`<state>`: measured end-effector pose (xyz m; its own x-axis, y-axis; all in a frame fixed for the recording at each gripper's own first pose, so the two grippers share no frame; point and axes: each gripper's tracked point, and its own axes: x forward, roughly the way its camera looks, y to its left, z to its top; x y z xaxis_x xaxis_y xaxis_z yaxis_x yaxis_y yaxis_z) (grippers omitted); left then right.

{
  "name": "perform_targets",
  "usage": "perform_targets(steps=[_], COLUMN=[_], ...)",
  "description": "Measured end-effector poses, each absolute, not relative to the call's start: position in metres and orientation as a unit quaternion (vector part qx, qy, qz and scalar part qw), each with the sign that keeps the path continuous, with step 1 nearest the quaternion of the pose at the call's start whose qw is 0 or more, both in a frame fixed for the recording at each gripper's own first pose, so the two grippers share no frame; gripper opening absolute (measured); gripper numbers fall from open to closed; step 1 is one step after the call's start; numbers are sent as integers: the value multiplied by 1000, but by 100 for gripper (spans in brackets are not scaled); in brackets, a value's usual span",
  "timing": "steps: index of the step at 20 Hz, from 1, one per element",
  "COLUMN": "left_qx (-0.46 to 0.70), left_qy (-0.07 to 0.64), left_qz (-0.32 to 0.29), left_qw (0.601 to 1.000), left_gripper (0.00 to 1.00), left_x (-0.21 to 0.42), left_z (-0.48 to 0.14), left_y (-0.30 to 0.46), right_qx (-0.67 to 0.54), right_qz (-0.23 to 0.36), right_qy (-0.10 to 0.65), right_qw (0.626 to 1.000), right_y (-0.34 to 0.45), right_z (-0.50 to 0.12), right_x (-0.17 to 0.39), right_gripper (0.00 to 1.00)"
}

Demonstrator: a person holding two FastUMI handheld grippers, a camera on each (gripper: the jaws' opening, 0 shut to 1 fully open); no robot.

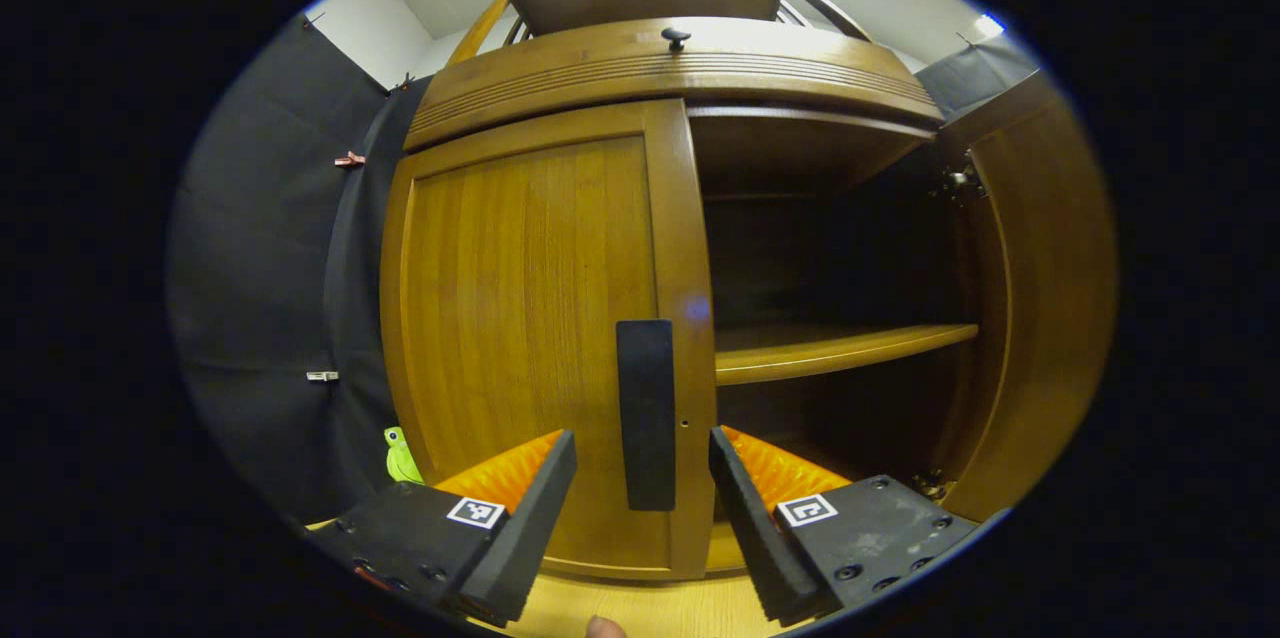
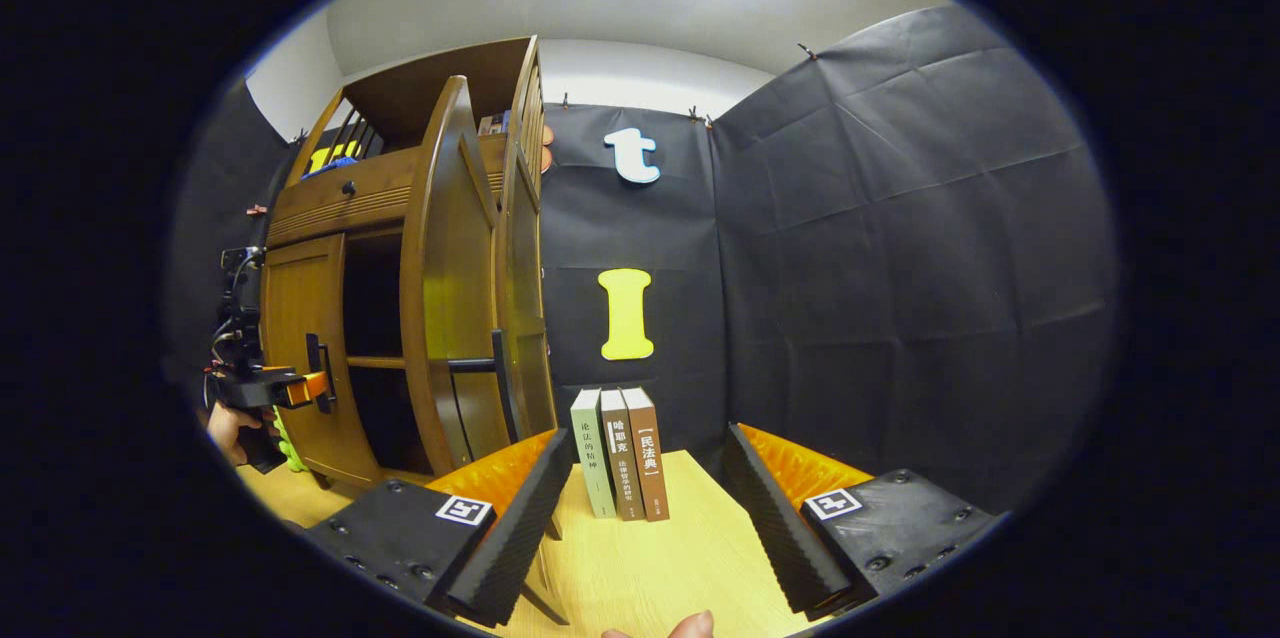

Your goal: Open the right door of the double-door shoe cabinet with the right hand, and open the left door with the left hand.

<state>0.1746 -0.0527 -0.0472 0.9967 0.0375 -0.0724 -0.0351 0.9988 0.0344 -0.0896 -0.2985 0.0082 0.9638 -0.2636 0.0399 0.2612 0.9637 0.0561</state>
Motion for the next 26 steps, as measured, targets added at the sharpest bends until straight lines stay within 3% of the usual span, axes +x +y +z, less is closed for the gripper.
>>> perform_targets(steps=[5,11,18,26], left_qx=[24,10,14,10], left_qy=[35,41,56,55], left_qz=[-1,-5,-3,-4], left_qw=[999,999,998,998], left_gripper=[69,37,30,28], left_x=[201,210,200,141], left_z=[-53,-53,-54,-45], left_y=[-55,-56,-54,-33], right_qx=[28,26,11,15], right_qz=[-135,-143,-140,-142], right_qy=[-22,-19,-22,-24], right_qw=[990,989,990,989], right_y=[-305,-310,-303,-291], right_z=[5,2,6,14], right_x=[-85,-84,-89,-96], right_gripper=[98,98,98,97])
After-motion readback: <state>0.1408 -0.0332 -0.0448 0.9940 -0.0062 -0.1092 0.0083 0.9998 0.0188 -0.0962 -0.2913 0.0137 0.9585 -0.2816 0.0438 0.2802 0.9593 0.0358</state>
